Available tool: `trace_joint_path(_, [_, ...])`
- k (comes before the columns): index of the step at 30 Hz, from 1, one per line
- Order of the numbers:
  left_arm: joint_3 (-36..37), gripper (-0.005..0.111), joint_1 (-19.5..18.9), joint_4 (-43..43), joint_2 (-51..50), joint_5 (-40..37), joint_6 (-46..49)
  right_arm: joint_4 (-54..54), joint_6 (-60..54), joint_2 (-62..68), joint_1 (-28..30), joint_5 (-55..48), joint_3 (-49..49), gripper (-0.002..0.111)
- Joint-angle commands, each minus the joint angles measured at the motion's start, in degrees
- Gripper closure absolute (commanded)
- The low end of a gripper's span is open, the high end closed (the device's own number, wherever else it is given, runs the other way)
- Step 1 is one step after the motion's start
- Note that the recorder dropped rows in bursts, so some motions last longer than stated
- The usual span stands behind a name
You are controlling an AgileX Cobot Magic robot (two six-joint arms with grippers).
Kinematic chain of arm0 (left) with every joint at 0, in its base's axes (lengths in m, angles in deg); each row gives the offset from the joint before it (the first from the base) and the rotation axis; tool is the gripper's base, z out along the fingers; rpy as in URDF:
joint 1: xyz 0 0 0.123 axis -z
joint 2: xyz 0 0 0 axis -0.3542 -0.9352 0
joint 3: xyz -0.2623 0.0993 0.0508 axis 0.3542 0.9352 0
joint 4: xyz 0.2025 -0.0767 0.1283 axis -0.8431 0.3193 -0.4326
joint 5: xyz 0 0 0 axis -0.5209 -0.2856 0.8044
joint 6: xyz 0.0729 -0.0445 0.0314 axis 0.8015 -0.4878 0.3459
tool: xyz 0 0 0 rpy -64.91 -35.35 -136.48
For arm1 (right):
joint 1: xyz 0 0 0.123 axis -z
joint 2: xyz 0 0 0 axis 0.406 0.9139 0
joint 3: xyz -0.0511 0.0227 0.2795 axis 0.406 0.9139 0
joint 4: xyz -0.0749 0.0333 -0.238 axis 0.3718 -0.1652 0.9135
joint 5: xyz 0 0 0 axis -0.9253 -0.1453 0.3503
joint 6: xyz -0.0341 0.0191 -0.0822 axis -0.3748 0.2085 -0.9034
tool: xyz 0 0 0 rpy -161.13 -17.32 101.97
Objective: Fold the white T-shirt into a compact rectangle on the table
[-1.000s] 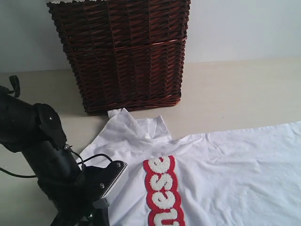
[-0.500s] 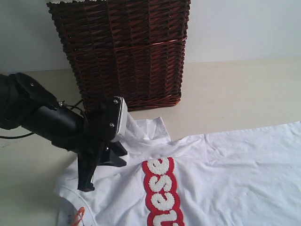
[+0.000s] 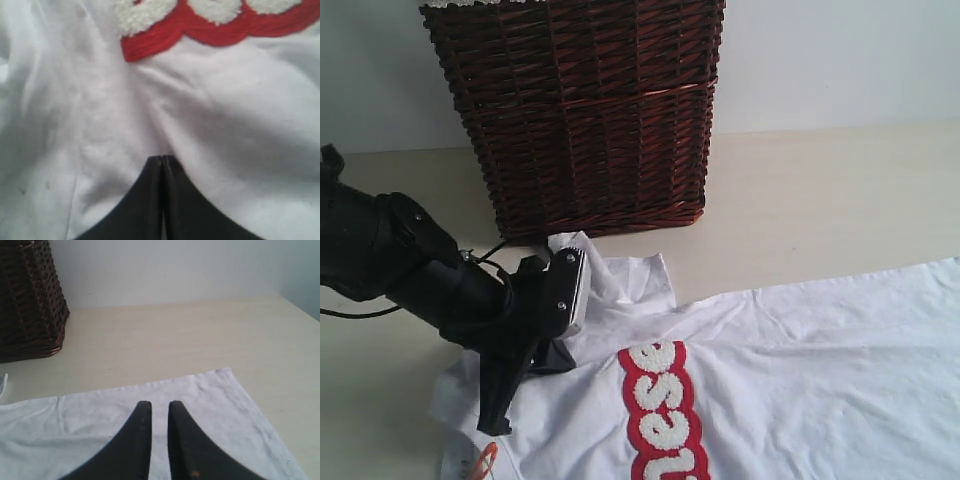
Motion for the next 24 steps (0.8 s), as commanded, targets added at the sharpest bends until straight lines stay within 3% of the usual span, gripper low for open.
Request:
trace_joint_path(1, [3.8, 0.107, -0.1, -5.4, 1.7, -6.1, -3.2, 0.3, 0.0, -0.3, -0.1, 0.4, 0.2, 0.095])
trace_joint_path(5, [5.9, 0.107, -0.1, -6.5, 1.9, -8.1, -3.4, 0.3, 0.0, -0.3, -0.1, 0.4, 0.2, 0.095])
trace_joint_path(9, [4.9, 0.107, -0.1, -1.1, 3.3, -2.5, -4.6, 0.3, 0.0, -0.3, -0.1, 0.4, 0.2, 0.095])
trace_joint_path(12, [2.0, 0.107, -0.1, 2.4, 6.1, 1.8, -4.9, 0.3, 0.0, -0.3, -0.1, 0.4, 0.2, 0.095])
trace_joint_path(16, [-3.5, 0.107, -0.1, 6.3, 7.2, -0.6, -4.9, 0.3, 0.0, -0.3, -0.1, 0.4, 0.2, 0.095])
trace_joint_path(24, [-9.9, 0.107, 0.0, 12.8, -1.5, -2.3, 1.7, 0.3, 0.0, -0.3, -0.1, 0.4, 0.2, 0.095])
